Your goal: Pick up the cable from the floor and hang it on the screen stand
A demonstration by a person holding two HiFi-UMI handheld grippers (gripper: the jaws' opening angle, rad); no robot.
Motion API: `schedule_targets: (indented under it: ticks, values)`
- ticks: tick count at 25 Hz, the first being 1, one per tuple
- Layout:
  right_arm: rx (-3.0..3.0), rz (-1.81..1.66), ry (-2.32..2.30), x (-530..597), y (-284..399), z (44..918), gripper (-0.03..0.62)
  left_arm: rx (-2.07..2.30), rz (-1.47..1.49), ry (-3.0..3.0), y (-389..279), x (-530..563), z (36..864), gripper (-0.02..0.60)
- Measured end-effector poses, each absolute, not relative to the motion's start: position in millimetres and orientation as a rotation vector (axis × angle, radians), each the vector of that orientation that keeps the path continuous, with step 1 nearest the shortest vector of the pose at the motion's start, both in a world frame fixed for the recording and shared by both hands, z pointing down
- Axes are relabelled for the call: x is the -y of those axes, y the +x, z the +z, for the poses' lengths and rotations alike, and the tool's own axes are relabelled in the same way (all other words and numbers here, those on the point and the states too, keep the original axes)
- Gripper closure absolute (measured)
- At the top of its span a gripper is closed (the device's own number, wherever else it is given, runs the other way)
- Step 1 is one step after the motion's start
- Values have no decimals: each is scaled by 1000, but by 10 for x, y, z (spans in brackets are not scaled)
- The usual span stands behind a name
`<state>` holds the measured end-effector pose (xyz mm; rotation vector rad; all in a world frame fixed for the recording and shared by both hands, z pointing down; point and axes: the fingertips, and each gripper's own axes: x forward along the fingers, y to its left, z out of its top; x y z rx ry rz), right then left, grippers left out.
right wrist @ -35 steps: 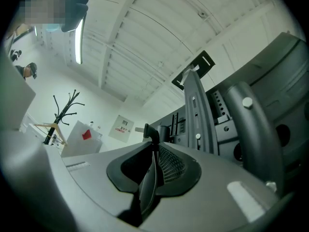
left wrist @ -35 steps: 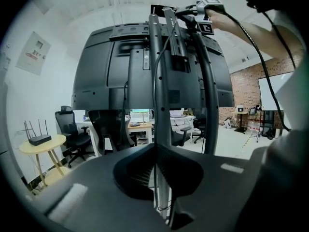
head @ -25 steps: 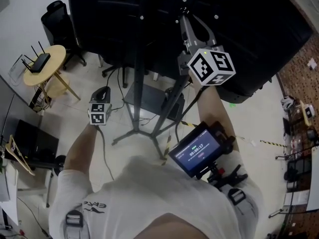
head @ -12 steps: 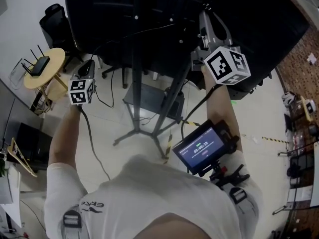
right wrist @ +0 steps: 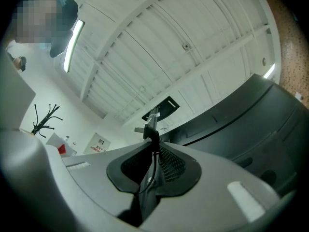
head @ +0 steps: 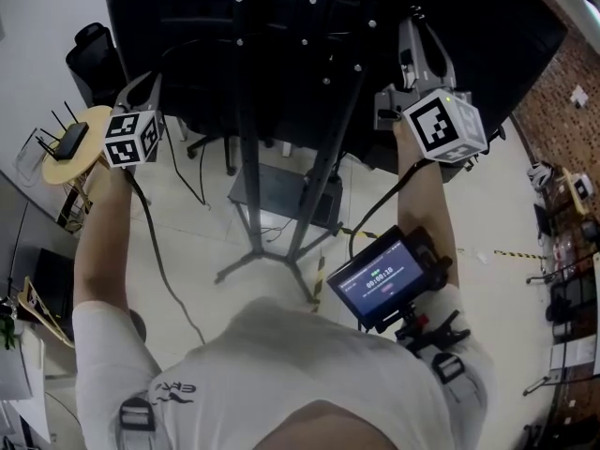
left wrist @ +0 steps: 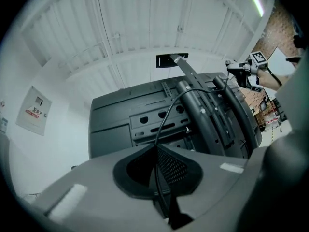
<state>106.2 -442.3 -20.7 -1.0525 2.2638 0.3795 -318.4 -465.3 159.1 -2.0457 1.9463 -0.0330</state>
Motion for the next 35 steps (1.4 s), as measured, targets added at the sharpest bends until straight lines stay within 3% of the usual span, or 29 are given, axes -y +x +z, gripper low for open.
schedule_targets:
  ticks: [18, 35]
  values:
    - [-2063, 429, -1087, 4285, 1713, -560, 537, -1740, 94, -2031, -2794, 4853, 131, 566]
    - [-1961, 395, -1234, 4637, 2077, -506, 536, -1773, 49, -2127, -2591, 5455, -46, 566]
